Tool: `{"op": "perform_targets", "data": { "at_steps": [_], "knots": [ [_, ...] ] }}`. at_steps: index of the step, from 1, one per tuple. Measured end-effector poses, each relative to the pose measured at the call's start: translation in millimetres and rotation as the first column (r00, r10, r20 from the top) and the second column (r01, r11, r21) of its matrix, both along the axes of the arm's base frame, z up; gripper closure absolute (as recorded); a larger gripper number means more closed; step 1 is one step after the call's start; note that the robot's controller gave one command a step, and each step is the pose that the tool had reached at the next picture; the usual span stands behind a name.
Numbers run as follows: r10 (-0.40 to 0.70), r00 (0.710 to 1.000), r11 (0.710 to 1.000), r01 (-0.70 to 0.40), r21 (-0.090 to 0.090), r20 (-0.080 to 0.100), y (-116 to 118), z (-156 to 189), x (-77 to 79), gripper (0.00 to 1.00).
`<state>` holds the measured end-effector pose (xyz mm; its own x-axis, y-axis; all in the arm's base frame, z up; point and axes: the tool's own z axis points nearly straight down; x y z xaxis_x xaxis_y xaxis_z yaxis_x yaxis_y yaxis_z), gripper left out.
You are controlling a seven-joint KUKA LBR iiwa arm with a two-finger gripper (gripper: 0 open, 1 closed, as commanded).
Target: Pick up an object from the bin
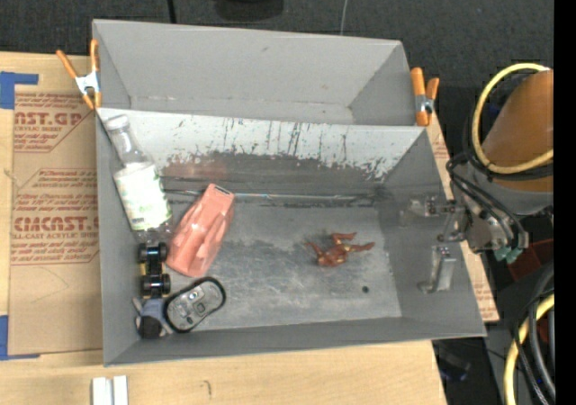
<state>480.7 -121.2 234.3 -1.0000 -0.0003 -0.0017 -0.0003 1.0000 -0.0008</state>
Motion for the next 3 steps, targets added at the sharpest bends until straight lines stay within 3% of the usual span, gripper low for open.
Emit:
{"op": "perform_targets", "data": {
  "at_steps": [1,2,3],
  "knots": [
    [-0.001,1.0,1.0,0.001,-0.001,0.006,18.1,-71.4,29.0,0.0],
    [-0.007,1.0,1.0,0.007,0.002,0.001,43.6,-73.9,78.1,0.0],
    [0.125,0.992,0.992,-0.125,0.0,0.001,37.3,-98.0,79.8,0.0]
  ]
}}
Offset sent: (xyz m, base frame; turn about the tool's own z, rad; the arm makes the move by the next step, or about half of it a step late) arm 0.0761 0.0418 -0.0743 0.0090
